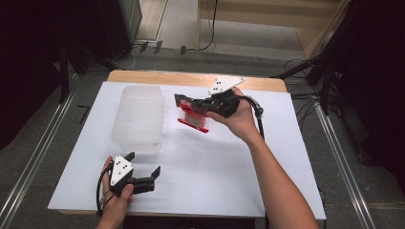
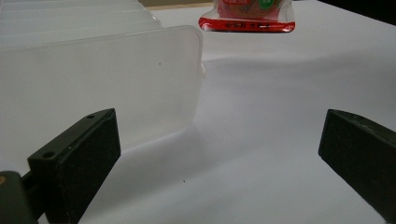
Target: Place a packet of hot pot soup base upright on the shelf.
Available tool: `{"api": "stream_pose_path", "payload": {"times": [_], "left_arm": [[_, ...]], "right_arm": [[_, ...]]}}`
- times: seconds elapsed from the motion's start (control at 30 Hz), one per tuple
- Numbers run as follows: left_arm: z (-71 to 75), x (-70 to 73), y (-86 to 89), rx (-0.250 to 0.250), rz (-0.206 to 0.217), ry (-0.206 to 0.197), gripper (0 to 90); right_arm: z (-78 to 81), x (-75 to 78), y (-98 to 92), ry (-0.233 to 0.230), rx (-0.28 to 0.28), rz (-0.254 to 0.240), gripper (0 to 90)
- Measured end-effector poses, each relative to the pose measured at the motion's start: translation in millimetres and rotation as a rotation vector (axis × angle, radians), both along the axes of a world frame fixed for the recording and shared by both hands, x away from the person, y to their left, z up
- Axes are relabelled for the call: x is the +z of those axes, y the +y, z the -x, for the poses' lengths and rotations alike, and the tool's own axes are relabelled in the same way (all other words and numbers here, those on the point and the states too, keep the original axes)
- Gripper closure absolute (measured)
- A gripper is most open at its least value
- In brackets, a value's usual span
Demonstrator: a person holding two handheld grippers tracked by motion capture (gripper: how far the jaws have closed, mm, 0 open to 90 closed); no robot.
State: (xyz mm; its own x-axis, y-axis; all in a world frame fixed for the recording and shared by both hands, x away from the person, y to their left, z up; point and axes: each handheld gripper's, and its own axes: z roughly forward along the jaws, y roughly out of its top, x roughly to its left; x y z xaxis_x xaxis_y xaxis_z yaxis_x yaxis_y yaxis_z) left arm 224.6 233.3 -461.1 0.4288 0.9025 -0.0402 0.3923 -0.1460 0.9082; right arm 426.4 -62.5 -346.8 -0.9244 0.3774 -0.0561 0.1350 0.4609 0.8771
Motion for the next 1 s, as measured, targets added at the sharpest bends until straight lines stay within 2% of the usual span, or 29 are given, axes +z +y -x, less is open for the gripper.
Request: {"api": "stream_pose_path", "payload": {"times": [0.17,0.37,0.57,0.7,1.0], "left_arm": [[0.1,0.0,0.2,0.002,0.001,-0.002,0.0],[0.2,-0.2,-0.3,0.002,-0.001,-0.004,0.0],[0.5,-0.3,-0.4,-0.001,-0.004,-0.005,0.0],[0.5,-0.3,-0.3,-0.002,-0.003,-0.003,0.0],[0.8,-0.4,-0.5,-0.003,-0.003,-0.003,0.0]], "right_arm": [[-3.3,2.2,7.4,0.002,0.019,0.002,90.0],[-5.9,11.6,14.3,-0.011,0.042,-0.011,90.0],[-10.0,17.7,25.7,-0.013,0.066,0.002,90.0],[-12.0,19.6,32.3,-0.011,0.081,-0.015,90.0],[-14.4,24.7,49.1,-0.015,0.113,-0.011,90.0]]}}
